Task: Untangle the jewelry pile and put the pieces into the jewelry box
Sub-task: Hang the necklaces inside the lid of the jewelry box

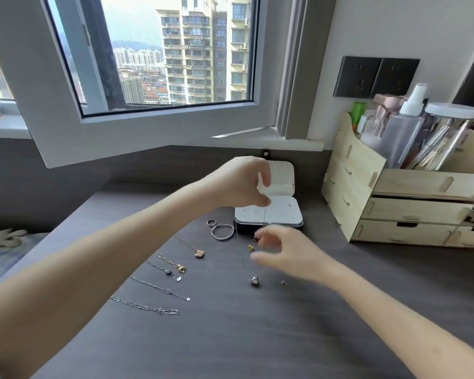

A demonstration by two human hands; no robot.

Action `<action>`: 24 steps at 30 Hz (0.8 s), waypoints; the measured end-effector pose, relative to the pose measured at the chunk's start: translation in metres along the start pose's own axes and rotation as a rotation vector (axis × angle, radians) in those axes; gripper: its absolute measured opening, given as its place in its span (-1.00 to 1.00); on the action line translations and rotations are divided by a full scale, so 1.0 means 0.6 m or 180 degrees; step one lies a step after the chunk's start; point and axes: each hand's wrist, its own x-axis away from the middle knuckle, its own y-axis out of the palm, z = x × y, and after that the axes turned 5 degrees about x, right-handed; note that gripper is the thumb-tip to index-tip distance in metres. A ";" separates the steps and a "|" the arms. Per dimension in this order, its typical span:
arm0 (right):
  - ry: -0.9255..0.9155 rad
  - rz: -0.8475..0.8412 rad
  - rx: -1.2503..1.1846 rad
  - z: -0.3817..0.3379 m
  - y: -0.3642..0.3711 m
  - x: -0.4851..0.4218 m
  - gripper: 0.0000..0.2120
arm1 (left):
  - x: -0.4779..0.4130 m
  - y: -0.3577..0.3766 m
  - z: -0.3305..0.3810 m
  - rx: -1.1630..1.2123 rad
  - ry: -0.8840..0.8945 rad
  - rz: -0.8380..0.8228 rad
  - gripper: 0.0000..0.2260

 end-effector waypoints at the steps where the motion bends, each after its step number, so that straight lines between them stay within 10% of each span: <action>1: 0.0173 -0.0052 -0.0849 -0.011 -0.014 -0.006 -0.69 | -0.001 -0.005 0.008 -0.0047 0.0074 -0.0112 -0.73; 6: 0.0088 -0.0256 -0.2605 -0.055 -0.098 -0.026 -0.96 | -0.018 -0.031 0.044 0.0066 0.0133 -0.0421 -0.64; 24: -0.0140 0.0415 -0.1784 -0.086 -0.264 -0.179 -0.80 | -0.158 -0.057 -0.018 0.1696 0.0338 0.0725 -0.73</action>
